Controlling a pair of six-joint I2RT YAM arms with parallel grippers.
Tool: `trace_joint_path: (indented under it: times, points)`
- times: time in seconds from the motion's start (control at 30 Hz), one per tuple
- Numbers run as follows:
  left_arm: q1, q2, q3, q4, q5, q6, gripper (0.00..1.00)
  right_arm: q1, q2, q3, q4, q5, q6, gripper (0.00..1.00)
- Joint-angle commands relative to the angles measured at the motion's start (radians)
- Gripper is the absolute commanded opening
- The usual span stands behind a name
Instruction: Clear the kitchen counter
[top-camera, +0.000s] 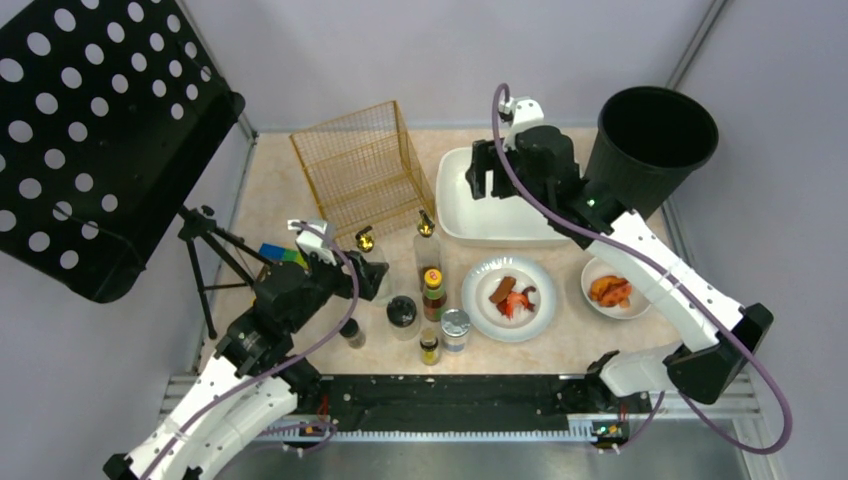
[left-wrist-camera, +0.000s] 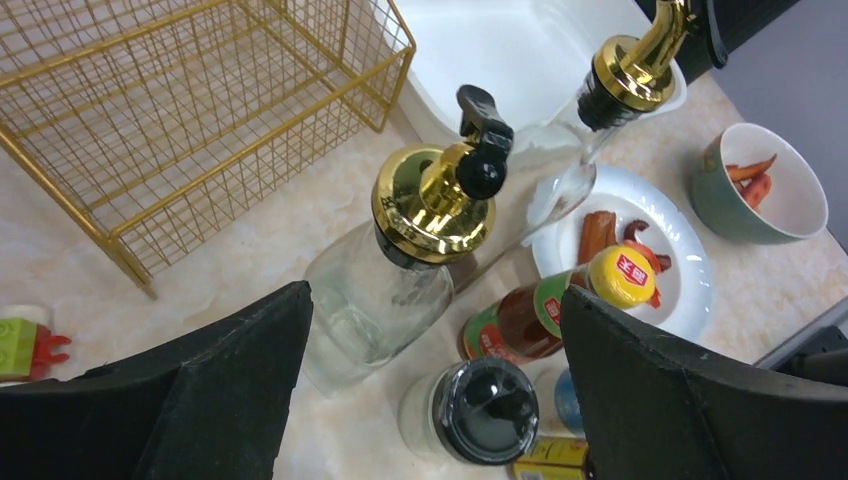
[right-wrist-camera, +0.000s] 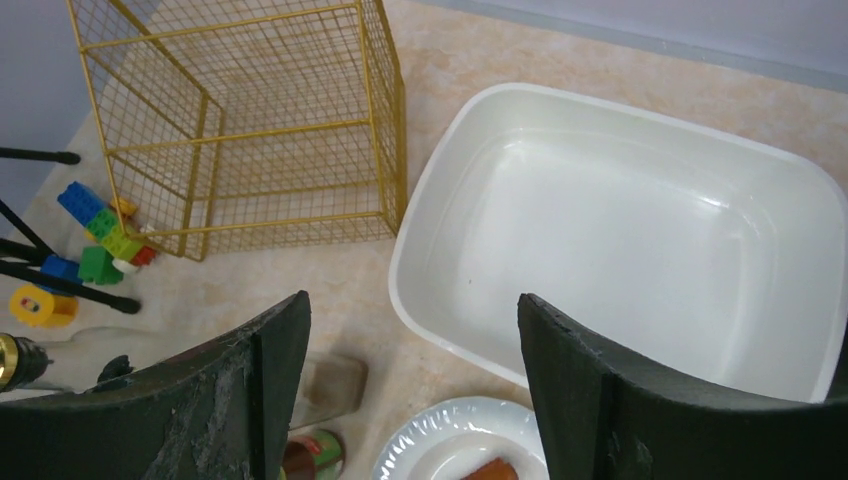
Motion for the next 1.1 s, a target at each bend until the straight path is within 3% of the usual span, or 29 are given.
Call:
trace_joint_path:
  times: [0.0,0.33,0.6,0.9,1.07]
  points:
    - [0.0,-0.016,-0.061,0.221,-0.097,0.002,0.97,-0.005,-0.066,-0.031,0.041,-0.045,0.037,0.75]
    - [-0.001,-0.008,-0.205,0.494,-0.151,0.073,0.91,-0.005,-0.153,-0.133,0.108,-0.13,0.056,0.75]
    - [-0.001,-0.001,-0.223,0.566,-0.122,0.114,0.66,-0.004,-0.173,-0.195,0.133,-0.146,0.05,0.75]
    - [-0.002,0.05,-0.236,0.635,-0.092,0.129,0.6,-0.005,-0.191,-0.236,0.138,-0.151,0.051,0.75]
    - [-0.002,0.072,-0.24,0.641,-0.082,0.133,0.36,-0.005,-0.197,-0.245,0.137,-0.153,0.054,0.75]
